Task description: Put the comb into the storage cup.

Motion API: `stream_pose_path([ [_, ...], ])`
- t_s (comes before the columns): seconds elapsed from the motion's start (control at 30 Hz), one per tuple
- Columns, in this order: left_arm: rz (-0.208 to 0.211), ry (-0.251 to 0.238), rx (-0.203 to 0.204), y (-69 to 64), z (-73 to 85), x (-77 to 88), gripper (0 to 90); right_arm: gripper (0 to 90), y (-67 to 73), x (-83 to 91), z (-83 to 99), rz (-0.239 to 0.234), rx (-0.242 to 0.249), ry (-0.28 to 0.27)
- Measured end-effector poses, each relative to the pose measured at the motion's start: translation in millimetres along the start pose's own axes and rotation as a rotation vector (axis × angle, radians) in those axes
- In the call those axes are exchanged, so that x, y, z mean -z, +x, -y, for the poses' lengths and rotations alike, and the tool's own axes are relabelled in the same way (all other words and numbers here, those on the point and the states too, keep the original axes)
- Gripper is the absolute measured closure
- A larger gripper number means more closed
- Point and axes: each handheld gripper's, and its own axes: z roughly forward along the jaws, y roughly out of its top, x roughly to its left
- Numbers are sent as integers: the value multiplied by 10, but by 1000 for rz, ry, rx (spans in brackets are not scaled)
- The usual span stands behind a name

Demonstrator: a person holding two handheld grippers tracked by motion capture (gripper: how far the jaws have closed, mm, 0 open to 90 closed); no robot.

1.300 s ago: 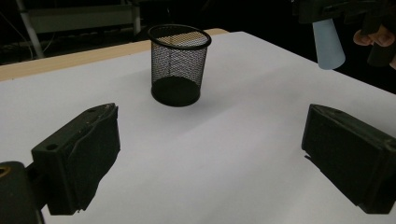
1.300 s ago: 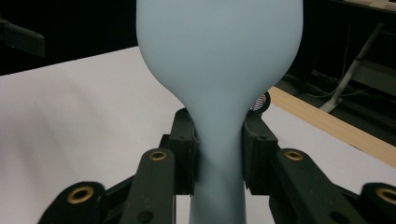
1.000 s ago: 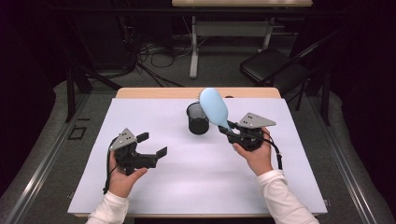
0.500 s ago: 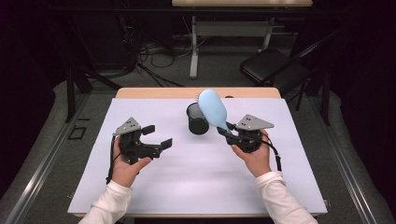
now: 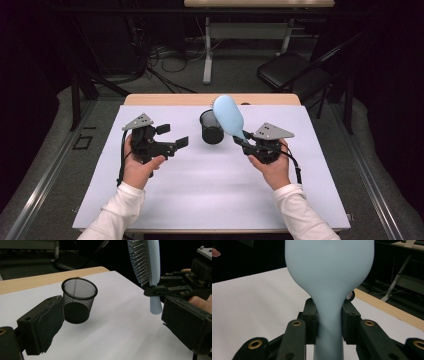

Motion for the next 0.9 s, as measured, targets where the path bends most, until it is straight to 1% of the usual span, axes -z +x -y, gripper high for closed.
stream_pose_path([
  [0.3, 15, 11, 25, -17, -157, -71, 46, 697, 16, -20, 15, -3, 1, 8],
  [0.4, 25, 7, 40, -28, -206, -95, 46, 697, 29, -31, 21, -3, 1, 10],
  [0.47, 25, 7, 38, -35, -229, -107, 47, 697, 35, -35, 25, -3, 4, 12],
  [0.7, 51, 1, 50, -57, -302, -170, 57, 697, 42, -41, 35, -2, 2, 10],
  [0.9, 65, 16, 55, -79, -381, -226, 57, 696, 53, -49, 42, -3, 3, 12],
])
